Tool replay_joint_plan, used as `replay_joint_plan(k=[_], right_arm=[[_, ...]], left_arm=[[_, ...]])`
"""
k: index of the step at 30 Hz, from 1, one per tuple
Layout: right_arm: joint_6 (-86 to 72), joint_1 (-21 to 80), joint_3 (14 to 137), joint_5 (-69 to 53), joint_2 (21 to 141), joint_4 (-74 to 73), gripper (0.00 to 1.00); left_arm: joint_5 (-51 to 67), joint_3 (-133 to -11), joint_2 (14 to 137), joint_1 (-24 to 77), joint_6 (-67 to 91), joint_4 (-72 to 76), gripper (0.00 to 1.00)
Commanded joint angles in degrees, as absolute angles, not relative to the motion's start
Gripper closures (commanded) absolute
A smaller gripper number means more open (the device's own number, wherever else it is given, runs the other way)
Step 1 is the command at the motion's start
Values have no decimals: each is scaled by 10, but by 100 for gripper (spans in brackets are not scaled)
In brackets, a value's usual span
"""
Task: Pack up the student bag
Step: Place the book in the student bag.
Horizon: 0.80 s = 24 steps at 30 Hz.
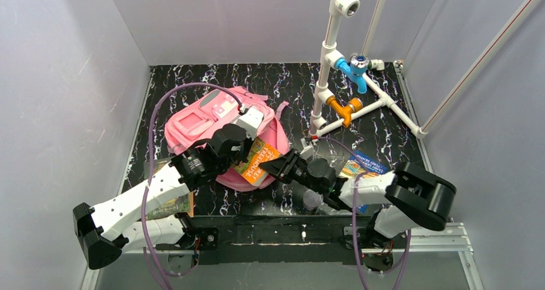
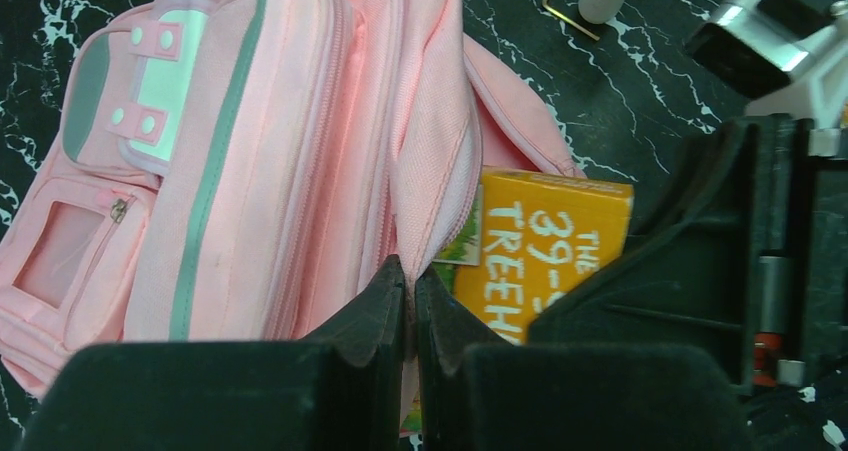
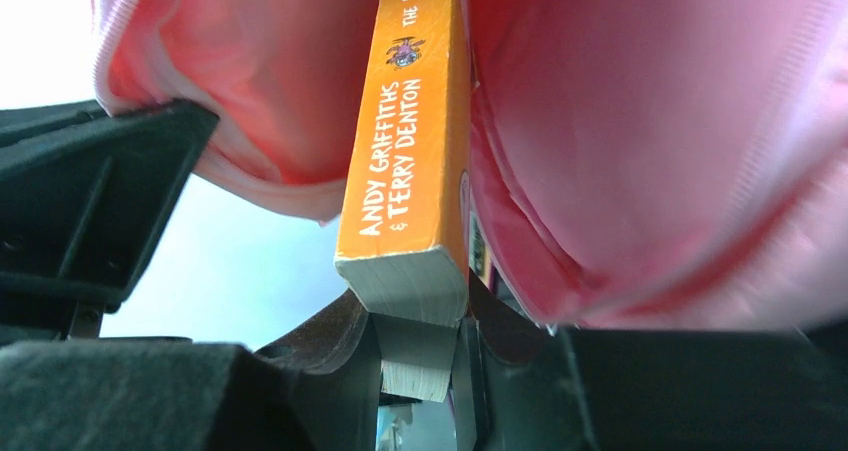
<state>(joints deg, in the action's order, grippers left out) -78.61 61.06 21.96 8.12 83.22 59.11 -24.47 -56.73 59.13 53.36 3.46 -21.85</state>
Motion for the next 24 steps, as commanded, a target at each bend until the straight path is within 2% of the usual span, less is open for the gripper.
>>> replay_joint_plan(k=[1,7,10,17,21,24], right_arm=[[-784,630,290,125,899,805,99],[-851,646,353,124,1028,889,99],[-865,656,380,128,1061,876,99],[-921,664,403,161,1058,725,99],[-944,666,422,181,1038,593,99],[-948,666,444,179,1051,568,99]], left_arm=[[-206,-598,555,535,34,-195,100],[-193,-594,547,536,14,-181,100],[-196,-590,546,535,4,-176,100],[-224,-591,538,535,-35,-174,100],[-173,-602,529,535,-44,-181,100],[-149,-612,526,536,-31,-185,100]])
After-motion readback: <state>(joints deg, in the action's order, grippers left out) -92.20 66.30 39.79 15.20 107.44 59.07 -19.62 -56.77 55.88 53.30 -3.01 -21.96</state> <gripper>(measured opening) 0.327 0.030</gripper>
